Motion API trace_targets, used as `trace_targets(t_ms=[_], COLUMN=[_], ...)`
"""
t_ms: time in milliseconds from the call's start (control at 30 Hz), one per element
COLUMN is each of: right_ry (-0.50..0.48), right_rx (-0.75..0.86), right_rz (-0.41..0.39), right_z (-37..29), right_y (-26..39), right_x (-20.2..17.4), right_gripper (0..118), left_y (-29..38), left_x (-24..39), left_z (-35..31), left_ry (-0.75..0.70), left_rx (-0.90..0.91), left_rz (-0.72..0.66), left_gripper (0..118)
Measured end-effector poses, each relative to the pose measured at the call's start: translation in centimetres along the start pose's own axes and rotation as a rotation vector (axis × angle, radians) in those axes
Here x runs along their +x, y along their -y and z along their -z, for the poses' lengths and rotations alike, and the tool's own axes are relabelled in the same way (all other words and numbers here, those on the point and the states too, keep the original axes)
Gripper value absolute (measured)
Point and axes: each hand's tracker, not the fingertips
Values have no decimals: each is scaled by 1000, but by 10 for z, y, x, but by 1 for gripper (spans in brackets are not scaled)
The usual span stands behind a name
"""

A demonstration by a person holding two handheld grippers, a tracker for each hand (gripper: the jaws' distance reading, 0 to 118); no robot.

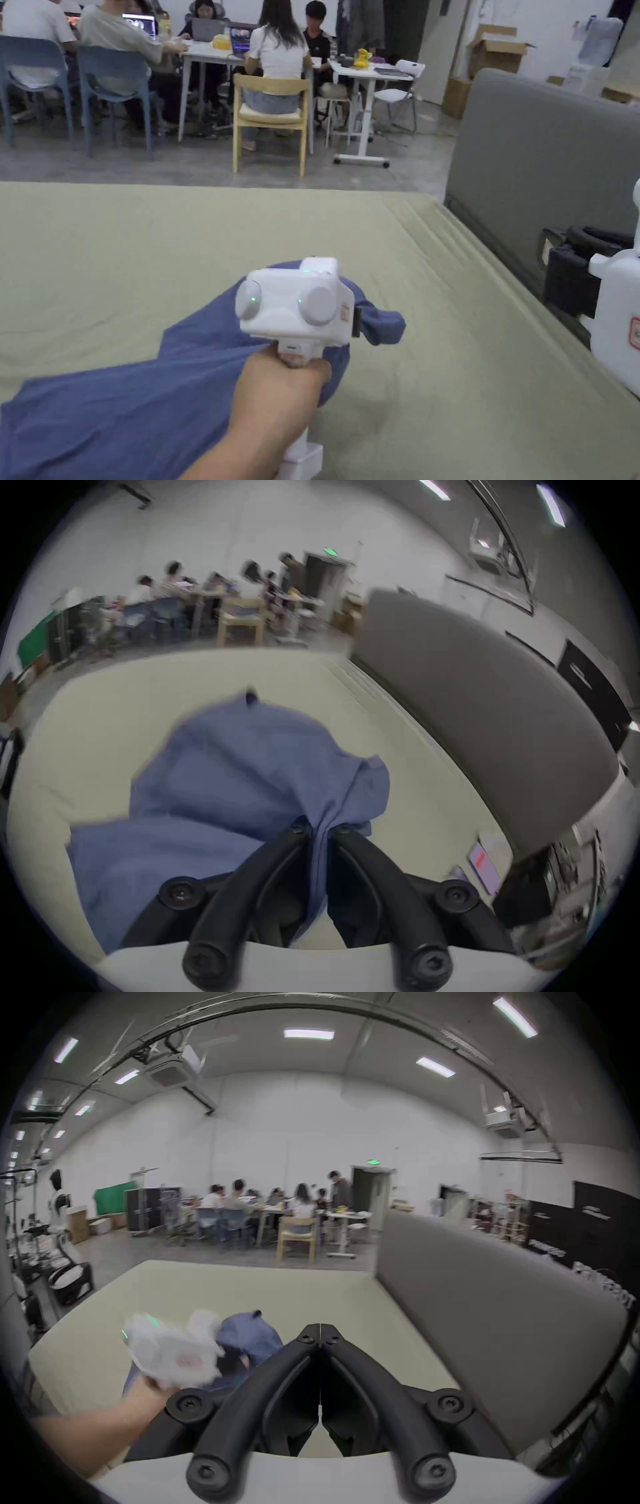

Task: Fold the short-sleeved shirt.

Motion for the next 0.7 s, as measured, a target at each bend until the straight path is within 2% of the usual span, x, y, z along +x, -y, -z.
trace_targets(t_ms=[167,267,333,367,400,433,467,533,567,600,667,700], right_ry=[113,143,148,142,135,122,110,66,38,10,-43,-67], right_rx=[2,-20,-34,-42,-49,-51,-53,-52,-43,-36,-27,-34], right_rz=[18,28,32,31,31,33,39,59,68,75,82,83], right_z=[-49,-66,-66,-64,-61,-55,-50,-39,-33,-27,-11,-2], right_y=[9,22,29,32,34,36,37,38,38,39,44,48], right_x=[50,67,72,73,74,73,72,65,59,53,40,30], right_gripper=[2,2,2,2,2,2,2,2,2,2,2,2], left_y=[82,134,156,158,154,145,136,96,81,66,52,53], left_x=[100,117,115,110,104,92,87,57,41,22,-18,-39], left_z=[78,117,134,134,132,126,104,50,20,-39,-118,-157], left_ry=[102,133,137,133,159,263,346,409,435,448,345,223], left_rx=[-236,-384,-400,-384,-364,-362,-335,-151,-64,24,182,240], left_rz=[117,42,32,19,-26,-116,-177,-286,-287,-271,-197,-148], left_gripper=[4,4,7,42,91,118,118,118,118,118,118,118])
